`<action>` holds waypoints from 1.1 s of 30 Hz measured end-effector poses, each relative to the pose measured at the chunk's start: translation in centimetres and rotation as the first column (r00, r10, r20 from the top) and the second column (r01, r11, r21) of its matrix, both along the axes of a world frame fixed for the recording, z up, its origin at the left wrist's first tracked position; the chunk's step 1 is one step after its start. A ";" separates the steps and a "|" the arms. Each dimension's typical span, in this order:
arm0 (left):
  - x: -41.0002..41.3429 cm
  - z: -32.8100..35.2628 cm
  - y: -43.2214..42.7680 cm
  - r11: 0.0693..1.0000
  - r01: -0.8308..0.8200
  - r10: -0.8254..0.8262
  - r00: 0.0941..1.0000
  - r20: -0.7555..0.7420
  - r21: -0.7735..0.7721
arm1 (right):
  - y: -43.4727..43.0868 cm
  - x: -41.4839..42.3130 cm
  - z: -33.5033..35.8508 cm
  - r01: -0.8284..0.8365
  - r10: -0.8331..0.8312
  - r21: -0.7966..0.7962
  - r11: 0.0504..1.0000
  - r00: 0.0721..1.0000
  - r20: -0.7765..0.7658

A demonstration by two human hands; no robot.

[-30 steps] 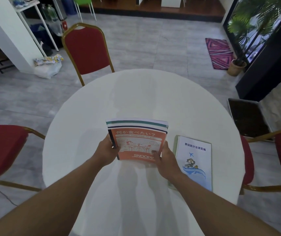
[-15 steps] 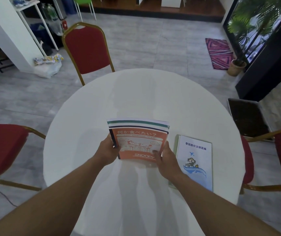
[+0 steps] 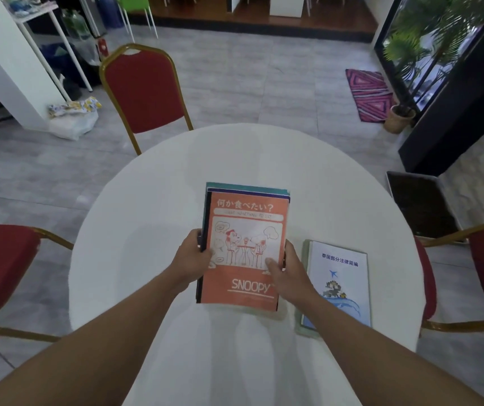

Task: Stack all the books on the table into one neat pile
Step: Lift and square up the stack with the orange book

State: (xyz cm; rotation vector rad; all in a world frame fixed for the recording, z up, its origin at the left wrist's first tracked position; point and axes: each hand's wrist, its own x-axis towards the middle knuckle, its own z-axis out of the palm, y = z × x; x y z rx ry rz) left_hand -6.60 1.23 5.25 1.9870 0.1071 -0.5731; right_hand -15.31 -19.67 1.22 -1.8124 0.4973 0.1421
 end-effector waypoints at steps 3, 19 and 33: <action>0.9 -0.5 -0.7 0.999 -0.030 0.030 0.999 -0.018 -0.031 | 0.1 1.1 -0.2 0.050 -0.047 0.109 0.993 0.998 -0.035; 13.1 -8.1 -5.3 0.985 0.072 -0.082 0.995 0.058 0.155 | -2.1 13.8 -4.1 0.257 -0.272 -0.115 0.959 0.952 -0.140; 15.6 -12.2 -6.6 0.785 0.158 -0.281 0.953 0.117 0.598 | -2.7 16.7 -8.9 0.177 -0.312 -0.487 0.855 0.926 -0.211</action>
